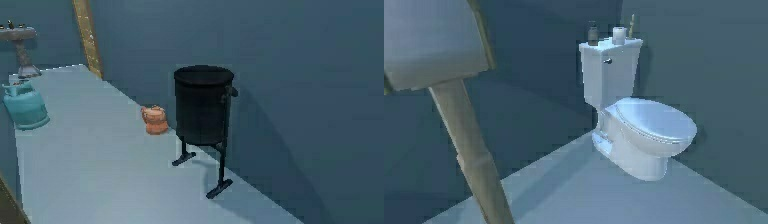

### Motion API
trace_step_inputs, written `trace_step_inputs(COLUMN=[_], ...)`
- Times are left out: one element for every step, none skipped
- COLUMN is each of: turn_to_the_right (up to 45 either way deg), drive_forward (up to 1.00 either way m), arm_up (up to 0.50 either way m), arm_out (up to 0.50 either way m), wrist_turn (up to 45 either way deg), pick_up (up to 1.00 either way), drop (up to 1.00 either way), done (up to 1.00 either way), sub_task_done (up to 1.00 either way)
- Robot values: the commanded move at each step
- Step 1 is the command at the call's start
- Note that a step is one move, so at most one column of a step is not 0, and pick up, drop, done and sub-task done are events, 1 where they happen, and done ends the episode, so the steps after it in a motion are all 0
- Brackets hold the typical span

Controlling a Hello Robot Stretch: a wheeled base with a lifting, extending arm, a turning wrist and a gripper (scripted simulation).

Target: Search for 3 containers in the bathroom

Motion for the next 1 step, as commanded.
trace_step_inputs(turn_to_the_right=[36.0], drive_forward=[0.0], arm_up=[0.0], arm_out=[0.0], wrist_turn=[0.0], pick_up=[0.0], drop=[0.0], done=[0.0], sub_task_done=[0.0])
